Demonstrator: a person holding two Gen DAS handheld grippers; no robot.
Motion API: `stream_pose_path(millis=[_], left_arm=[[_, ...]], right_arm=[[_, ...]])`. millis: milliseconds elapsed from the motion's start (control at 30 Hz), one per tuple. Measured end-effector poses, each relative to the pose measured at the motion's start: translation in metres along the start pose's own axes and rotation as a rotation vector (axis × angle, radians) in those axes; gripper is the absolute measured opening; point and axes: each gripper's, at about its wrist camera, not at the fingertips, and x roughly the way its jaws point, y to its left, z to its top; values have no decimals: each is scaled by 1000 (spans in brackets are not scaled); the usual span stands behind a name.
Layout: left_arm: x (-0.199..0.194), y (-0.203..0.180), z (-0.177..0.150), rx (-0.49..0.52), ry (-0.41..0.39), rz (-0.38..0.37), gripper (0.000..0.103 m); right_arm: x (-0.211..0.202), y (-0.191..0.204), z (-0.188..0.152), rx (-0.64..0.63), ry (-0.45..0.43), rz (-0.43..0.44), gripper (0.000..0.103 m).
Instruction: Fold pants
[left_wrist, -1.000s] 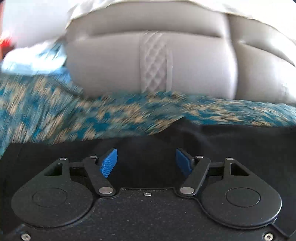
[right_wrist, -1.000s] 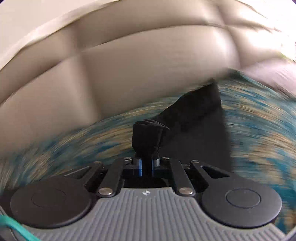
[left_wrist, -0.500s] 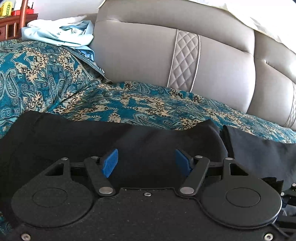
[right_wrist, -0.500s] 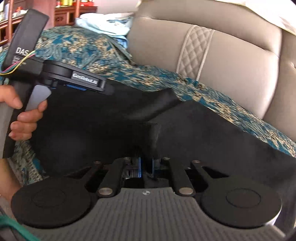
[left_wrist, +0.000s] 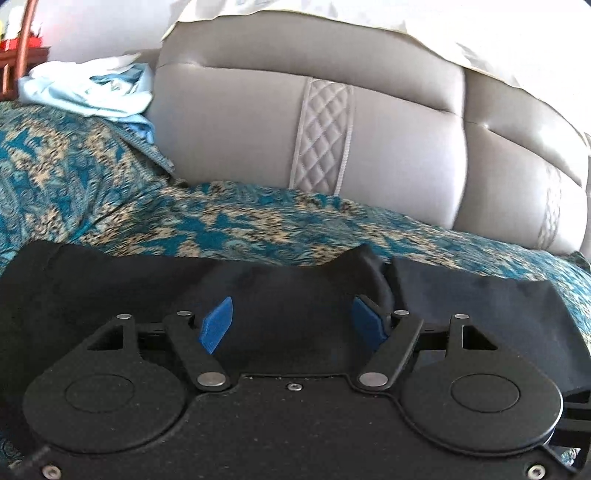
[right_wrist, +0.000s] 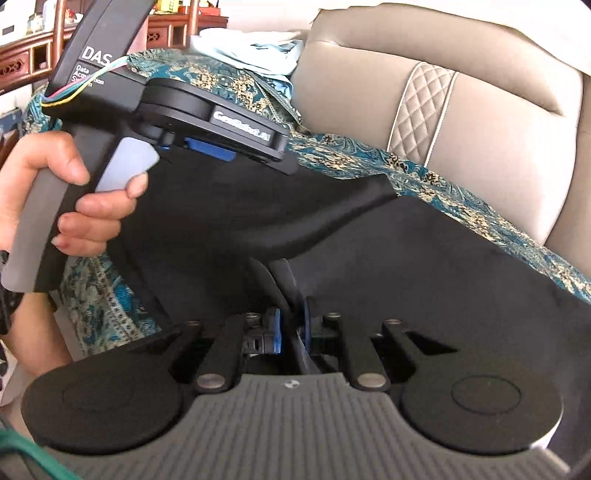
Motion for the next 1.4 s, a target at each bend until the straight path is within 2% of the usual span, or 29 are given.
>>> stream_pose_path(millis=[200, 500, 767, 833, 867, 900, 1000, 1067, 1133, 1200, 1333, 1400], left_arm=[[-5, -12, -5, 1, 12, -42, 72], [-9, -13, -17, -20, 52, -65, 73], [-10, -18, -24, -10, 53, -66, 74], [-11, -20, -25, -1, 52, -66, 74], [-10, -21, -25, 3, 50, -64, 74], [-11, -22, -25, 9, 49, -63, 74], [-10, -25, -26, 16, 47, -69, 74], [-11, -27, -26, 18, 40, -70, 74], [-12, -29, -26, 20, 27, -73, 76], [-14, -32, -26, 28, 7, -75, 79], [-18, -42, -27, 45, -18, -96, 81], [-19, -48, -28, 48, -25, -111, 81]], right_arm=[[-8, -3, -6, 31, -12, 19, 8], [-17, 2, -17, 86, -28, 34, 8], [-19, 0, -20, 91, -30, 72, 11], [-20, -1, -20, 96, -26, 95, 18], [-20, -3, -19, 108, -26, 112, 25], [-21, -5, -19, 127, -27, 127, 41], [-29, -15, -18, 175, -43, 164, 67], [-39, -21, -19, 185, -78, 153, 70], [-52, -31, -20, 208, -115, 108, 75], [-63, -47, -23, 264, -147, 22, 81], [-75, -77, -38, 384, -155, -255, 82], [-77, -90, -48, 444, -145, -351, 82]])
